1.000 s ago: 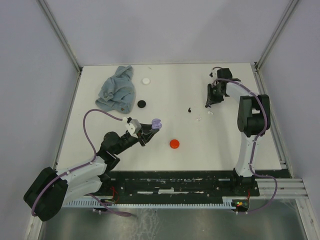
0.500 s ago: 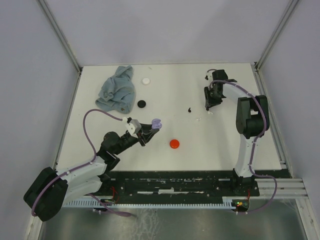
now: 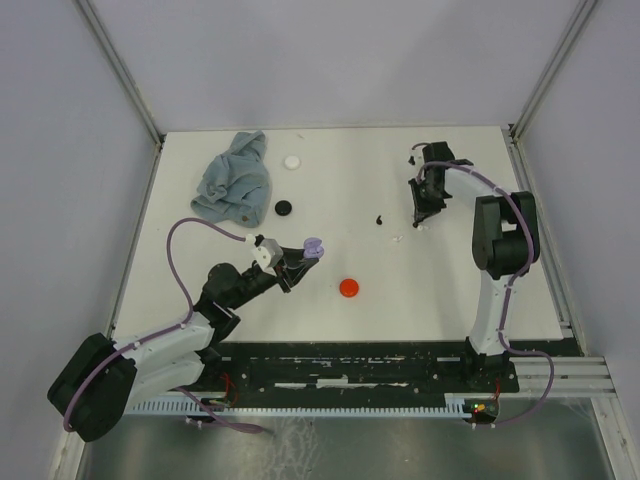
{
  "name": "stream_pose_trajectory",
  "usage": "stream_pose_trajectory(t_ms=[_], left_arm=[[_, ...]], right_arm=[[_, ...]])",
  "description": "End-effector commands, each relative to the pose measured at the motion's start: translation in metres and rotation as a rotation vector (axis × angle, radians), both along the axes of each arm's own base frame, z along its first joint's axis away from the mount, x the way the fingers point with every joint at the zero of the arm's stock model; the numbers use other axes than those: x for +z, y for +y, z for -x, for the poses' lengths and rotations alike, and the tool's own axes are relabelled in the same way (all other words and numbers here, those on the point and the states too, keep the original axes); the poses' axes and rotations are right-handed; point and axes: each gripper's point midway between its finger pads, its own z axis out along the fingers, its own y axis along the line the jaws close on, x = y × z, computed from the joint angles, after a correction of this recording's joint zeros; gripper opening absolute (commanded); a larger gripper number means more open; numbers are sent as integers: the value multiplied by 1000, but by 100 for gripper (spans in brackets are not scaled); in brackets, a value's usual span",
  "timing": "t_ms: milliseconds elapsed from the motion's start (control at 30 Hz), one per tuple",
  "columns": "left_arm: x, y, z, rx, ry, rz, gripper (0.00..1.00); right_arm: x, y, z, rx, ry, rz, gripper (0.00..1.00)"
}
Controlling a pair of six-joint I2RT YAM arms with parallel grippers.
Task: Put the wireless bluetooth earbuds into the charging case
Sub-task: Pick up the earbud from the center of the board.
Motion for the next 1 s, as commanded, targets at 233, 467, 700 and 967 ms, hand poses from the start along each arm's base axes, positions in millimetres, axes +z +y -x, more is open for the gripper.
stream_pose_trajectory(t_ms=[233,467,700,967], left_arm=[[18,1,-3,11,-82,12,3],[19,4,-5,29,-82,15,3],[24,3,-1,13,-96,30,3],[31,-1,8,-41,-140,42,3]], right_arm=[[51,21,13,116,-158,167,16],[84,46,26,211,-261,181,15],[119,80,55,333,-362,129,16],[179,119,98,503,-531,79,16]])
